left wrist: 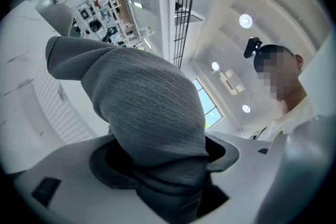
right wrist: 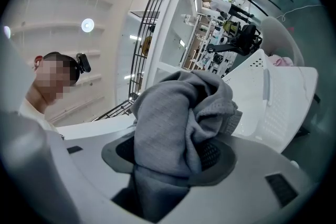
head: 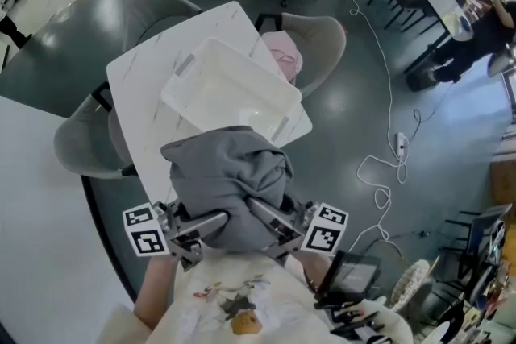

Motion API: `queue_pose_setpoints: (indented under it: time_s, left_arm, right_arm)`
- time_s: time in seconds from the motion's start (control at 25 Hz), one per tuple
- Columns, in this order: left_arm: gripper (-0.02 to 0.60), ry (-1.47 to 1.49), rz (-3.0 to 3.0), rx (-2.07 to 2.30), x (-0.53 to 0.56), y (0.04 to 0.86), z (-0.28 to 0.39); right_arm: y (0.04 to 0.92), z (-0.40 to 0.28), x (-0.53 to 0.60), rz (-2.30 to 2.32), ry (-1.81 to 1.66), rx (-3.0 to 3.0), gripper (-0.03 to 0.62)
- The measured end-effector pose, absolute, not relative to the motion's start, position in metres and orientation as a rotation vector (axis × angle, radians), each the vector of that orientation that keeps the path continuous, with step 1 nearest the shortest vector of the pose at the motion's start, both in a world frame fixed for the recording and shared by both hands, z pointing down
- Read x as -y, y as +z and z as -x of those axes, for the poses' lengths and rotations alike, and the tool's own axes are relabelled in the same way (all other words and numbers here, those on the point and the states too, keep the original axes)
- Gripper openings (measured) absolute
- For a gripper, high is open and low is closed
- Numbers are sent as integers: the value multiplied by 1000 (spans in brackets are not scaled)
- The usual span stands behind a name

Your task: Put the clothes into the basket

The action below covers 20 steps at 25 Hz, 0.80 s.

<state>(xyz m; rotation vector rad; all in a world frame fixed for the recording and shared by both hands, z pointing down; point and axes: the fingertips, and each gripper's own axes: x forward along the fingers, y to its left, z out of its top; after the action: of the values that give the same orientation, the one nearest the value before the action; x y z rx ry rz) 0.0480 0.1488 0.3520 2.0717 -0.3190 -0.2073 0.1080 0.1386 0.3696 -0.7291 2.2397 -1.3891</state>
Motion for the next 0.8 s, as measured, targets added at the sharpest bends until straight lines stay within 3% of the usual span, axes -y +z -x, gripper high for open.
queue_pose_setpoints:
  time_s: [0.8]
  left_arm:
    - [351, -186, -2050, 515, 8, 380, -28]
  right_arm:
    - [390, -94, 11, 915, -1401, -2222, 235]
